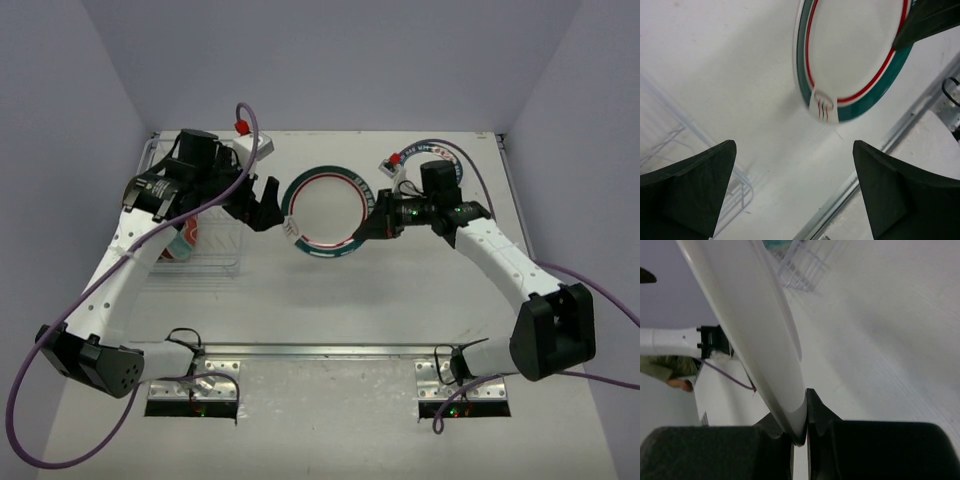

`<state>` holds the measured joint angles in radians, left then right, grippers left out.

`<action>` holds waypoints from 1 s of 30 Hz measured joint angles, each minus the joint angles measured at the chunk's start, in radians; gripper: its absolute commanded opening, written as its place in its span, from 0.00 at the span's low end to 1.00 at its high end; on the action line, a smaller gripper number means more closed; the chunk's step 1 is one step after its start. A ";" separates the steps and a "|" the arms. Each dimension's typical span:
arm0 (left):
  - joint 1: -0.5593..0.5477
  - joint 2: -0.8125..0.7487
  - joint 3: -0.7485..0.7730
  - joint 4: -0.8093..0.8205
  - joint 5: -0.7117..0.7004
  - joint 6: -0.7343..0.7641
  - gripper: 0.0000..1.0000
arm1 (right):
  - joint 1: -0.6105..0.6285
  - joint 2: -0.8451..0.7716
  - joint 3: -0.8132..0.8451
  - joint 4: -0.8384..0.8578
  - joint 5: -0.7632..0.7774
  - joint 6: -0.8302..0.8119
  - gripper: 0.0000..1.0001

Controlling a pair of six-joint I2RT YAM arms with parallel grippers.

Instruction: Unload the plates from the dish rack

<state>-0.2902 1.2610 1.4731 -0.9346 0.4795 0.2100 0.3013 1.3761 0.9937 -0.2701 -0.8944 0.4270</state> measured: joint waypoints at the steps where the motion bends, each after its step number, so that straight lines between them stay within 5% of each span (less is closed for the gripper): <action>1: 0.009 -0.007 0.000 0.019 -0.033 -0.019 1.00 | -0.058 0.016 0.001 0.012 -0.003 0.026 0.00; 9: 0.049 -0.076 0.000 0.153 -0.251 -0.132 1.00 | -0.405 0.195 0.060 0.049 0.041 0.184 0.00; 14: 0.061 -0.078 -0.022 0.200 -0.399 -0.164 1.00 | -0.526 0.390 0.249 0.038 0.088 0.268 0.00; 30: 0.093 -0.102 -0.118 0.226 -0.579 -0.181 1.00 | -0.619 0.814 0.516 0.006 0.138 0.451 0.03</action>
<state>-0.1975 1.1591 1.3555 -0.7088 -0.0993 0.0288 -0.3176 2.1906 1.5096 -0.2646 -0.7569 0.8785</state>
